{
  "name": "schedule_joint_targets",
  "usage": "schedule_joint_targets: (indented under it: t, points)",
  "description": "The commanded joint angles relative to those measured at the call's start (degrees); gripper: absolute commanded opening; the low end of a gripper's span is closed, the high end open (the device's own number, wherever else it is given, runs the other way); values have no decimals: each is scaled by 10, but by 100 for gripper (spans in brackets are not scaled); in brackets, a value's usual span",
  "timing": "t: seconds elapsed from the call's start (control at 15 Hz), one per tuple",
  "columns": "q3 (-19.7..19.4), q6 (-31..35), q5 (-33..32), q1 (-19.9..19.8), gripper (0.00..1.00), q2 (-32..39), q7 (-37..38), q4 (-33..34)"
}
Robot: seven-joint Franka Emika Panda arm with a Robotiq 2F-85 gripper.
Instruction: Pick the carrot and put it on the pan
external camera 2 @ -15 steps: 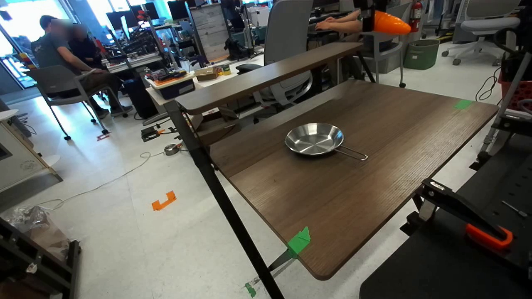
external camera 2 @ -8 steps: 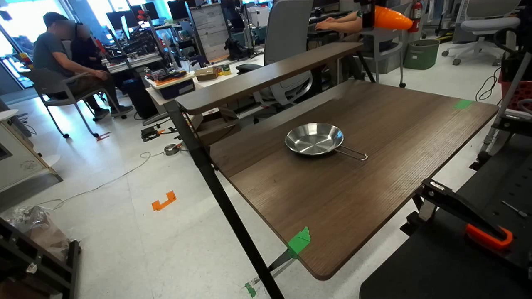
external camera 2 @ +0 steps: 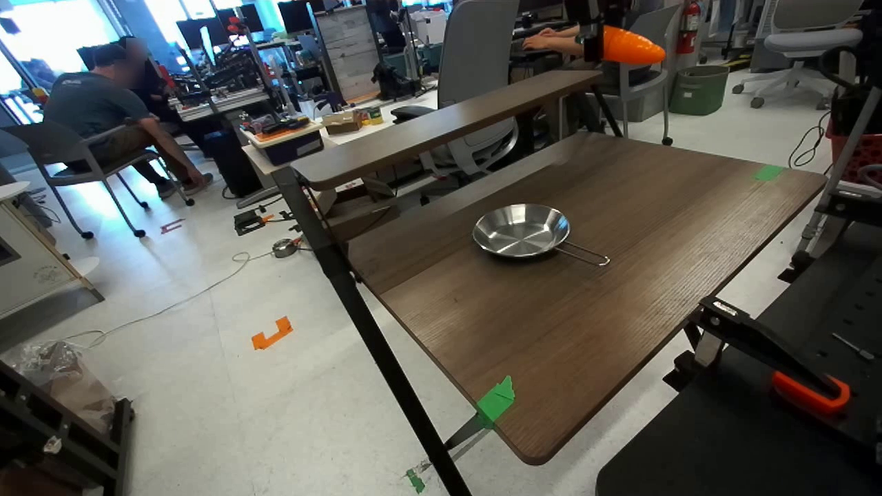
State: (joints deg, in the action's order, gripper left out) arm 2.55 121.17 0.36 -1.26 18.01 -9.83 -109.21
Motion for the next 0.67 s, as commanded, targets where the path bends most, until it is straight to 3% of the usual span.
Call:
schedule_joint_targets:
  t: [0.0, 0.6]
  points:
    - [1, -29, 11, 5, 14, 47, 9, 48]
    - [5, -66, -6, 29, 14, 159, 39, 157]
